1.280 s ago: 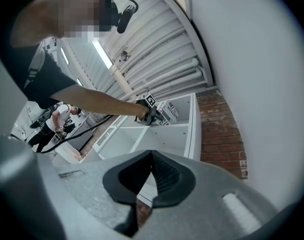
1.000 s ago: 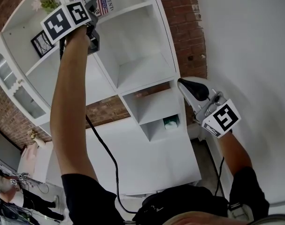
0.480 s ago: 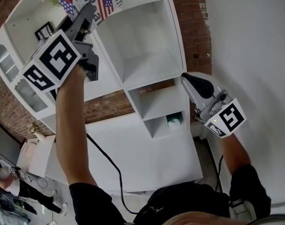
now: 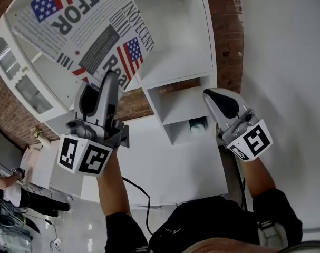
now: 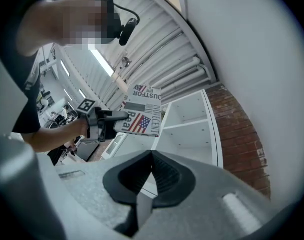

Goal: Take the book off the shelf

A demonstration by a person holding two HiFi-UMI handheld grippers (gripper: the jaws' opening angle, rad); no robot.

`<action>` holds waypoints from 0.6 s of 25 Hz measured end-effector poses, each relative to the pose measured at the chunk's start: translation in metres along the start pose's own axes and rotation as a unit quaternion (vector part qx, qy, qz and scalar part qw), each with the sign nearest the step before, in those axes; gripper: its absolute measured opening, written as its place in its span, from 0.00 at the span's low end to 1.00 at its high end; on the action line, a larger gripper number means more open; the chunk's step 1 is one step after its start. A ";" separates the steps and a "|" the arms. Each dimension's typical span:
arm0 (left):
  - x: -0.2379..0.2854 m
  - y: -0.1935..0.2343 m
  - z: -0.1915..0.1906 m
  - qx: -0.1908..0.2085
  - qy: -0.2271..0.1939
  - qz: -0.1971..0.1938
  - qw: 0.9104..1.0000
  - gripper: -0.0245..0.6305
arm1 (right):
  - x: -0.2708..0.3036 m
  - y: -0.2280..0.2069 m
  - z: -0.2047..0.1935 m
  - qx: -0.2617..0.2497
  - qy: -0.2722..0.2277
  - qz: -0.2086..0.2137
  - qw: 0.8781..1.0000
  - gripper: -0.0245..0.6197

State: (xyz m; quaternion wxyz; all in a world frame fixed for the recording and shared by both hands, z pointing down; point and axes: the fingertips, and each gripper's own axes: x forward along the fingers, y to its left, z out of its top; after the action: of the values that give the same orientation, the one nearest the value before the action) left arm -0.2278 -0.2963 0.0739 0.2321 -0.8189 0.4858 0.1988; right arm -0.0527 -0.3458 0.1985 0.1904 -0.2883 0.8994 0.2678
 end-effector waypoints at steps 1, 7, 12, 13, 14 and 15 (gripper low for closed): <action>-0.004 0.002 -0.006 0.001 0.002 0.004 1.000 0.27 | 0.004 0.000 0.003 0.000 0.004 0.000 1.000 0.04; -0.008 -0.003 -0.011 -0.045 0.014 0.006 0.999 0.27 | 0.034 0.000 0.033 0.036 0.008 0.014 0.999 0.04; -0.018 -0.014 -0.032 -0.037 0.002 0.015 0.999 0.27 | 0.037 0.008 0.021 0.036 0.019 0.017 0.999 0.04; -0.022 -0.016 -0.036 -0.040 0.002 0.015 0.999 0.27 | 0.038 0.011 0.018 0.039 0.021 0.015 0.999 0.04; -0.023 -0.015 -0.036 -0.038 0.000 0.014 0.999 0.27 | 0.042 0.013 0.016 0.041 0.020 0.012 0.999 0.04; -0.021 -0.013 -0.033 -0.032 -0.003 0.012 0.999 0.27 | 0.048 0.013 0.017 0.041 0.017 0.008 0.999 0.04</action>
State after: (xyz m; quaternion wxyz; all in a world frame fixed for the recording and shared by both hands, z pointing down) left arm -0.2227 -0.2947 0.1148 0.2049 -0.8194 0.4882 0.2197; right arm -0.0937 -0.3470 0.1663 0.1842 -0.2773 0.9152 0.2271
